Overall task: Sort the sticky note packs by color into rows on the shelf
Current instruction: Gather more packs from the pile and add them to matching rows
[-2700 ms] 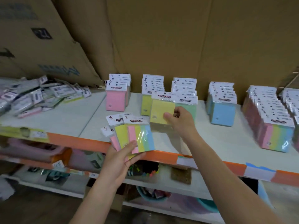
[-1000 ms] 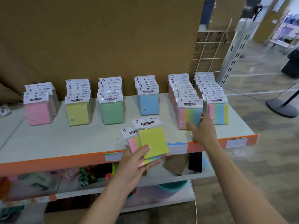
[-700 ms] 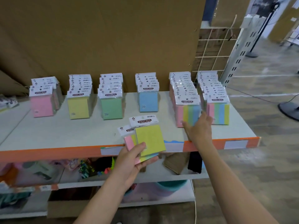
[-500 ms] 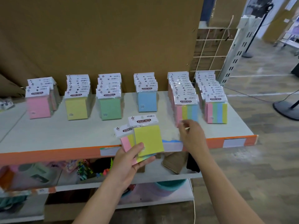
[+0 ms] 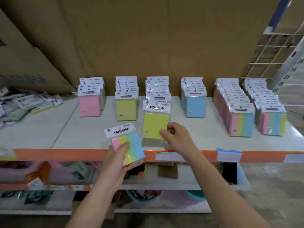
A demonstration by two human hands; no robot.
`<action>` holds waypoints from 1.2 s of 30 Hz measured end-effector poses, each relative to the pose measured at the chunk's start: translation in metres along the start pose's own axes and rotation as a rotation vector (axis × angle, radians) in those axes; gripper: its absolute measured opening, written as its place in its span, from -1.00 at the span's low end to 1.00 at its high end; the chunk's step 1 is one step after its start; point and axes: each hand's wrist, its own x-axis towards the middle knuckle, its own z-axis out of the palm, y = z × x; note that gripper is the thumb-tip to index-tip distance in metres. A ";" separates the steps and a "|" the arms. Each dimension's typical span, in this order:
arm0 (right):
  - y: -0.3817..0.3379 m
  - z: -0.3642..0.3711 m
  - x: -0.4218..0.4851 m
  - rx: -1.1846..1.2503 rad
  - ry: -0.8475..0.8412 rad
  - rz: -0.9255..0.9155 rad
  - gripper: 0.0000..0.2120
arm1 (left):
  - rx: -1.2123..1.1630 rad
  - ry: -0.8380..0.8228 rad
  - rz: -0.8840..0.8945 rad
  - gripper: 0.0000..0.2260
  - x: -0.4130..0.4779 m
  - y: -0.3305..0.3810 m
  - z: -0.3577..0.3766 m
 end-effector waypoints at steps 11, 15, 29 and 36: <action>-0.050 0.132 0.076 -0.410 0.170 -0.052 -0.74 | 0.187 -0.002 0.037 -0.75 0.018 0.036 -0.103; -0.056 0.136 0.073 -0.443 0.192 -0.012 -0.73 | 0.204 -0.099 0.045 -0.65 0.020 0.035 -0.103; 0.002 0.003 -0.042 -0.026 -0.098 -0.081 -0.94 | 0.367 -0.356 0.190 -0.59 0.011 -0.016 0.023; 0.055 -0.101 -0.050 -0.070 0.256 0.008 -0.76 | 0.574 -0.358 0.138 -0.94 -0.005 -0.053 0.115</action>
